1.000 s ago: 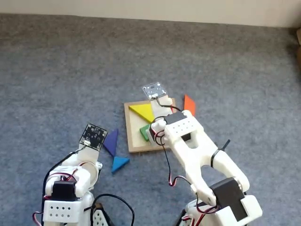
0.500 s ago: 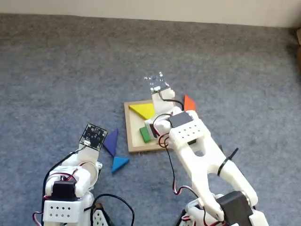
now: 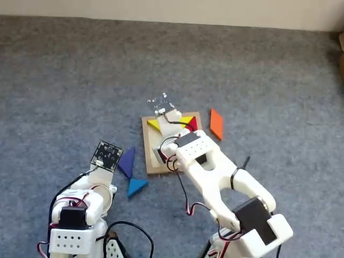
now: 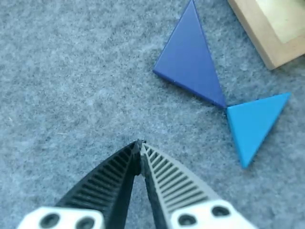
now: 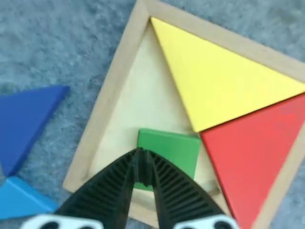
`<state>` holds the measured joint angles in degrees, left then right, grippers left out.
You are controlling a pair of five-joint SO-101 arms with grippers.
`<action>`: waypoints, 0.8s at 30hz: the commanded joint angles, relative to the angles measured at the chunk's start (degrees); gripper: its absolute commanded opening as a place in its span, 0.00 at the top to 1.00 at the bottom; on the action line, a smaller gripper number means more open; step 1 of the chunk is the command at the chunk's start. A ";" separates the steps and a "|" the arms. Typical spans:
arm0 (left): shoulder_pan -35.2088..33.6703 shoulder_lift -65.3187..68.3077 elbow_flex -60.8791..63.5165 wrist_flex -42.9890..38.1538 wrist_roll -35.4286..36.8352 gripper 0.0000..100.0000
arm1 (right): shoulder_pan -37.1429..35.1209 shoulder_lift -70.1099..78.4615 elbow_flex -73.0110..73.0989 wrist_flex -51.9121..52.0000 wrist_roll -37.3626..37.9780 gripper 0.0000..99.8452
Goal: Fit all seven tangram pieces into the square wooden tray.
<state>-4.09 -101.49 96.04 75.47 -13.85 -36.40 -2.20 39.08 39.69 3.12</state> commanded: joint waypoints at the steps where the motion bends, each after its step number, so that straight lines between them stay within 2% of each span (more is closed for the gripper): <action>1: -0.48 -2.86 1.10 0.26 -0.70 0.99 | 2.51 0.66 0.13 7.87 0.62 0.99; 4: -0.48 -2.86 1.10 0.26 -0.70 0.99 | 4.88 0.57 0.04 9.80 1.93 0.99; 7: -0.48 -2.86 1.10 0.26 -0.70 0.99 | 6.29 0.75 0.04 9.89 9.76 0.99; 9: -0.48 -2.86 1.10 0.26 -0.70 0.99 | 6.99 0.57 0.04 9.89 12.31 0.99; 16: -0.48 -2.86 1.10 0.26 -0.70 0.99 | 8.31 -0.48 -2.15 9.98 12.31 0.99; 24: -0.48 -2.86 1.10 0.26 -0.70 0.99 | 5.93 -12.53 -2.77 9.98 12.13 0.99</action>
<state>-4.09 -101.49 96.04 75.47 -13.85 -29.45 -8.88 37.67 49.45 14.73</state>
